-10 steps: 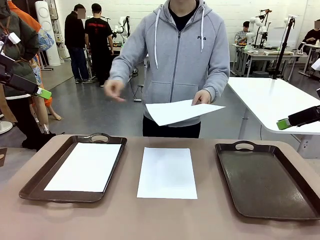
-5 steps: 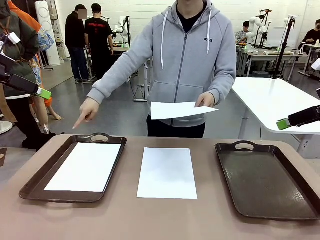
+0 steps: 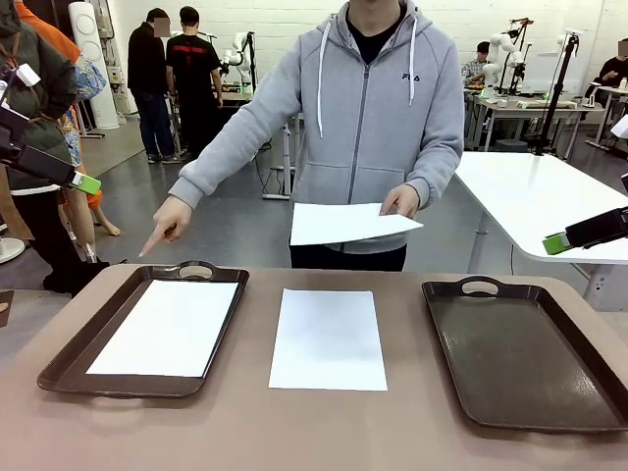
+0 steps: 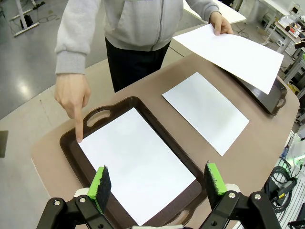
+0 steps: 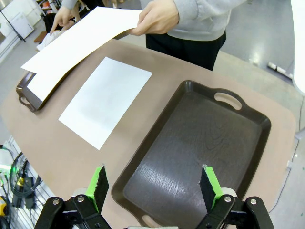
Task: Sort the A4 documents.
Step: Receive the A4 Paper.
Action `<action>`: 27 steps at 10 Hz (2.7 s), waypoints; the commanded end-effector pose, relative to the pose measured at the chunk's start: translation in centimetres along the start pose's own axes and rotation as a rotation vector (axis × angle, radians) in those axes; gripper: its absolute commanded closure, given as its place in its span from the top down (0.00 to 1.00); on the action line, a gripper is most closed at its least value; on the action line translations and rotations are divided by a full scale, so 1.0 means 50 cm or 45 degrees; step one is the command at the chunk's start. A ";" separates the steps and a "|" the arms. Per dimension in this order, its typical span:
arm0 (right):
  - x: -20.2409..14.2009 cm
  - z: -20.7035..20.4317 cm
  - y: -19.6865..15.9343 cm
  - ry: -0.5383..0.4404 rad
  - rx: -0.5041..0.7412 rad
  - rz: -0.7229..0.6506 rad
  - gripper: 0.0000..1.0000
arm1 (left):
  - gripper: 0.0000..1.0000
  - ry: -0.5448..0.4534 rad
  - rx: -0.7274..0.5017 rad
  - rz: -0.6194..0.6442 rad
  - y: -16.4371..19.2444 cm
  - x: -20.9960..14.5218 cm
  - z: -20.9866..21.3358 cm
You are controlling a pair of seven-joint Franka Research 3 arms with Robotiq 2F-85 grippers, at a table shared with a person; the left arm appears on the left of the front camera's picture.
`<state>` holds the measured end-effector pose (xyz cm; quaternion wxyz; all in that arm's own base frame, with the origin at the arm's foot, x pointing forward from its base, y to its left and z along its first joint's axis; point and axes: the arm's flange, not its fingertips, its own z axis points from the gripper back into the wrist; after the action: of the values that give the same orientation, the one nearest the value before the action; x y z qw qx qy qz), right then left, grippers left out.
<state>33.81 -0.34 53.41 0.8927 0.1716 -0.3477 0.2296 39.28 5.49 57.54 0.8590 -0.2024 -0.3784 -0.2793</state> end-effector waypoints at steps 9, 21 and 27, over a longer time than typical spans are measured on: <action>-0.001 -0.004 -0.003 -0.007 0.028 -0.009 1.00 | 1.00 -0.001 0.001 -0.008 -0.002 -0.001 0.003; -0.001 -0.004 -0.003 -0.007 0.028 -0.009 1.00 | 1.00 -0.001 0.001 -0.008 -0.002 -0.001 0.003; -0.001 -0.004 -0.003 -0.007 0.028 -0.009 1.00 | 1.00 -0.001 0.001 -0.008 -0.002 -0.001 0.003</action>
<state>33.81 -0.34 53.41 0.8927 0.1716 -0.3477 0.2296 39.28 5.50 57.54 0.8590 -0.2024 -0.3784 -0.2793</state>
